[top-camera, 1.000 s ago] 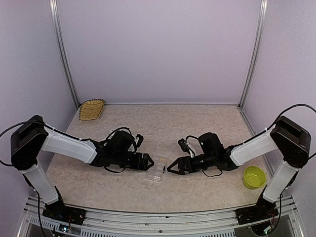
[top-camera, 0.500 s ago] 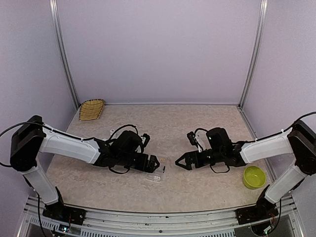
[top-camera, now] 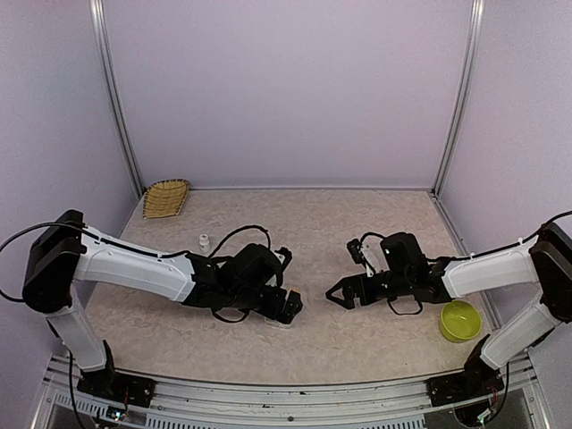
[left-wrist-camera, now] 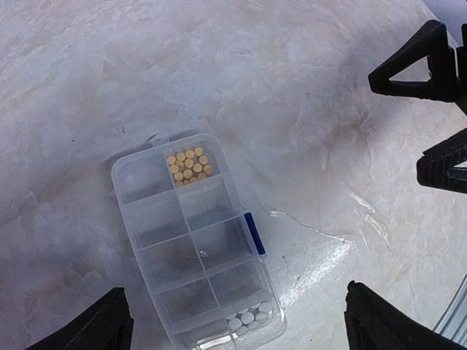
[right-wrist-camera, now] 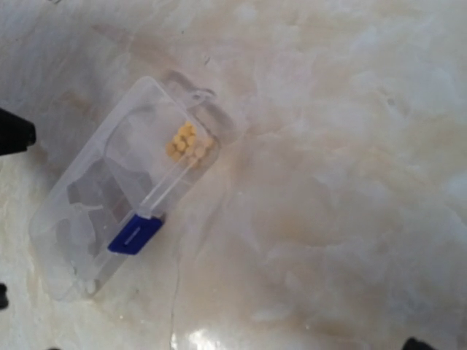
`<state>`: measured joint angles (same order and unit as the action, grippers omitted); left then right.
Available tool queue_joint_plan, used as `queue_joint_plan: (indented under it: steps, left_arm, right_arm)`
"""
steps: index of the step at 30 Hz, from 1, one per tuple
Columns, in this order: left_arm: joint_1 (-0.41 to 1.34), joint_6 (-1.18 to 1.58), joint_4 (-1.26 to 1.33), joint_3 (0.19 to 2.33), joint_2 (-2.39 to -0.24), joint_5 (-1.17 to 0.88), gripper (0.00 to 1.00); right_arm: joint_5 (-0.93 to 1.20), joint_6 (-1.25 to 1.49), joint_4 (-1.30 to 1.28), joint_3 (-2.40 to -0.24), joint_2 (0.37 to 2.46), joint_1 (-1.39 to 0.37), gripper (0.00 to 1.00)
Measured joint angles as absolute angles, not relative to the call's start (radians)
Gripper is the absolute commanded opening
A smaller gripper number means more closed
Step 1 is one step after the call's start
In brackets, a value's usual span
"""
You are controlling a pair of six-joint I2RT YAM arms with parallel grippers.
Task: Sort the pills into containers
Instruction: Adjust the pill container at the center of the board.
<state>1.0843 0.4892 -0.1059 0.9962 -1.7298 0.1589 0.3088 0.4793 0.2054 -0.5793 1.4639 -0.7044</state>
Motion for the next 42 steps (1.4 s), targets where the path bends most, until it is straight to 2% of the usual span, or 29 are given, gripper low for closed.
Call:
queue_joint_plan:
  steps: [21,42]
  left_arm:
    - [1.205,0.462,-0.297,1.132,-1.878,0.420,0.99]
    - [1.214,0.462,-0.347,1.139,-1.888,0.490,0.99]
  right_arm:
    - [0.318,0.479,0.216,-0.563,1.473,-0.704,1.00]
    - [0.328,0.480,0.223,-0.563,1.490,-0.704,1.00]
